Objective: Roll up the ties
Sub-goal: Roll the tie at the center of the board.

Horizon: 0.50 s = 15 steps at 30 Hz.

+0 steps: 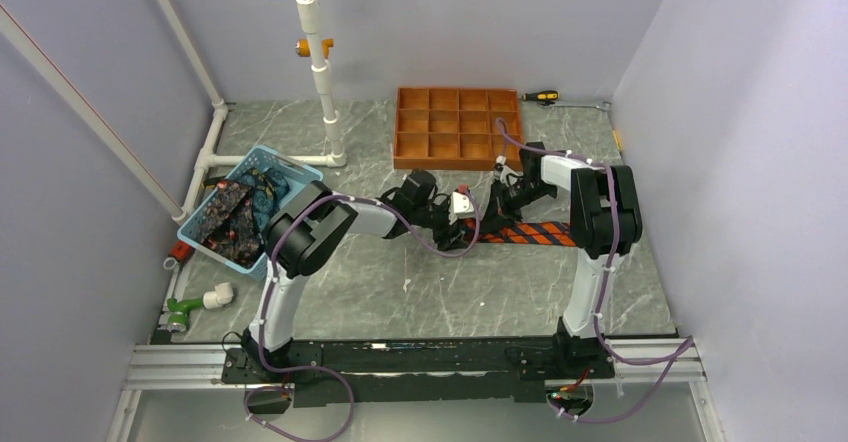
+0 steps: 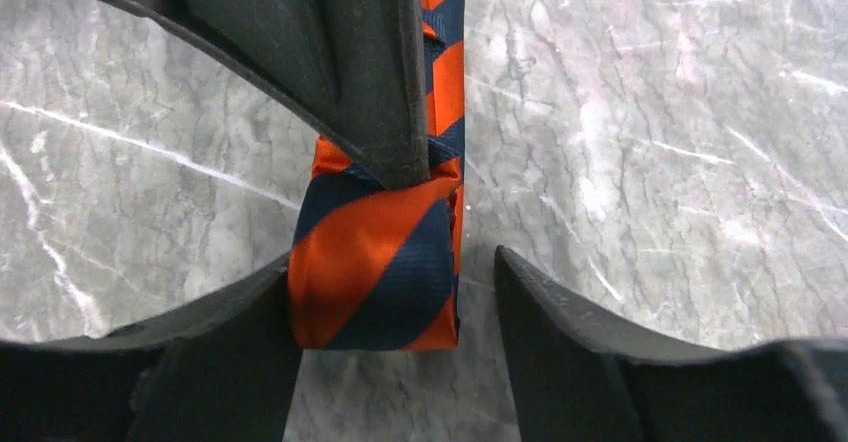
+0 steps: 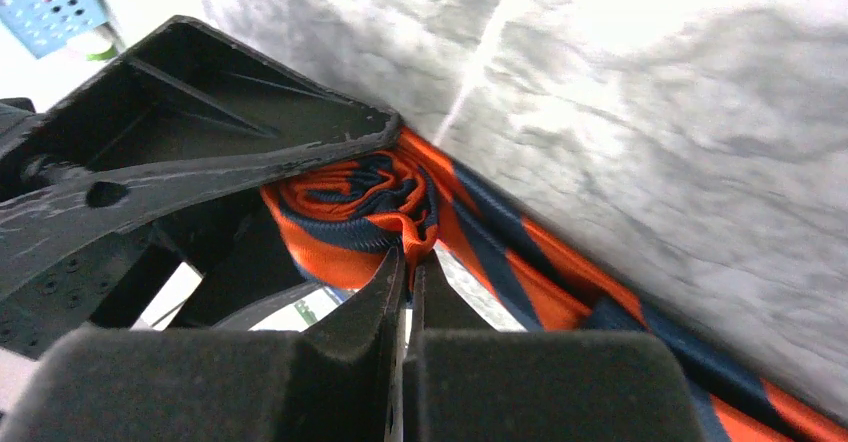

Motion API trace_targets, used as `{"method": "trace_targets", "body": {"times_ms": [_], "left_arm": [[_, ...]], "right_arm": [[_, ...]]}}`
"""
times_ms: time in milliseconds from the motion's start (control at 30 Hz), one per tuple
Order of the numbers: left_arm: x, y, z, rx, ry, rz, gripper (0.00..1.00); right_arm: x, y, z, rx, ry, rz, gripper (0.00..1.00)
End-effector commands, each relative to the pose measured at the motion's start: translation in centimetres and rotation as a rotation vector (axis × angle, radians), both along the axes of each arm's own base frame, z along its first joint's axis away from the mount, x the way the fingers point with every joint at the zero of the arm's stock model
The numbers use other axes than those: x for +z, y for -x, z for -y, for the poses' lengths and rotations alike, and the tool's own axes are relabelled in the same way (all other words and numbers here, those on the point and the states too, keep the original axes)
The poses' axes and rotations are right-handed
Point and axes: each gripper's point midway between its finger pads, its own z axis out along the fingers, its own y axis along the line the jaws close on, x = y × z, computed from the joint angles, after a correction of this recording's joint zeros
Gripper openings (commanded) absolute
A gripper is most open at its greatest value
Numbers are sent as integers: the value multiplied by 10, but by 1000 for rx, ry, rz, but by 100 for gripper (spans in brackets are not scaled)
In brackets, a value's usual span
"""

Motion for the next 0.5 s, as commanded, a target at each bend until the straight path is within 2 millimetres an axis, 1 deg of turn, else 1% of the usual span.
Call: {"method": "trace_targets", "body": {"times_ms": [0, 33, 100, 200, 300, 467], "left_arm": [[-25, 16, 11, -28, 51, -133, 72], [-24, 17, 16, -30, 61, -127, 72], [-22, 15, 20, -25, 90, -108, 72], [-19, 14, 23, -24, 133, -90, 71], [-21, 16, 25, -29, 158, -95, 70], [-23, 16, 32, -7, 206, -164, 66]], "right_arm": [[-64, -6, 52, 48, 365, 43, 0], [-63, -8, 52, 54, 373, 50, 0], [-64, -10, 51, 70, 392, 55, 0], [-67, -11, 49, 101, 429, 63, 0], [-70, -12, 45, 132, 470, 69, 0], [-79, -3, 39, 186, 543, 61, 0]]}}
